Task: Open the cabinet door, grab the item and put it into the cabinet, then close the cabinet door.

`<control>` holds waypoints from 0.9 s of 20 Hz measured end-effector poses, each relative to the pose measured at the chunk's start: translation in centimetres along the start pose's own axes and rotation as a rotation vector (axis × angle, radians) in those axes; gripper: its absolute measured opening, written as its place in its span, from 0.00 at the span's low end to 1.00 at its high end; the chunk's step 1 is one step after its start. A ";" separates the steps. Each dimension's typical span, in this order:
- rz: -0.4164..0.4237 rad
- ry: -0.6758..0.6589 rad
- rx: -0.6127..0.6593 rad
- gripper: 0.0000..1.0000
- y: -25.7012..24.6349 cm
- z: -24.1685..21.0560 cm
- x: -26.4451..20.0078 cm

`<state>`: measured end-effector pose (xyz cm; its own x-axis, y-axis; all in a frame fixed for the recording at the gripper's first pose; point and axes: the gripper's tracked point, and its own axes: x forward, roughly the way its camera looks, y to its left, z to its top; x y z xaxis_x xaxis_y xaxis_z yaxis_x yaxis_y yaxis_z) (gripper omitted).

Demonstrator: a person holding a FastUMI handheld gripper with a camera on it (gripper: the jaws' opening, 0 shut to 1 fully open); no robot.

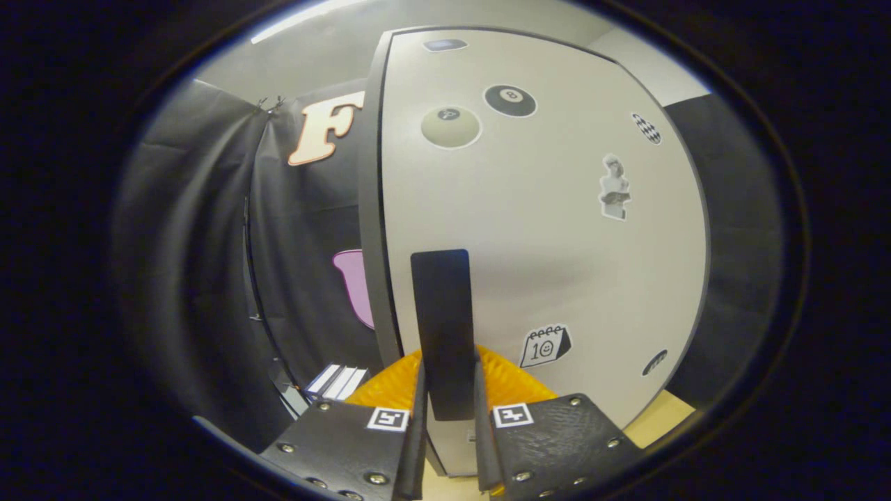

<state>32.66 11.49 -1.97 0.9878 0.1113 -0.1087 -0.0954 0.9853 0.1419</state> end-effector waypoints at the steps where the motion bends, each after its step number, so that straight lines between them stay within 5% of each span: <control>1: 0.001 -0.006 0.000 0.24 0.0 0.1 -0.2; 6: 0.029 -0.006 -0.011 0.15 0.0 0.1 -1.8; 18: 0.051 0.001 0.038 0.14 -3.5 0.2 -10.4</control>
<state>22.70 6.86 -1.10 0.9816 0.1618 -0.1015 -0.1413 0.9727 0.1843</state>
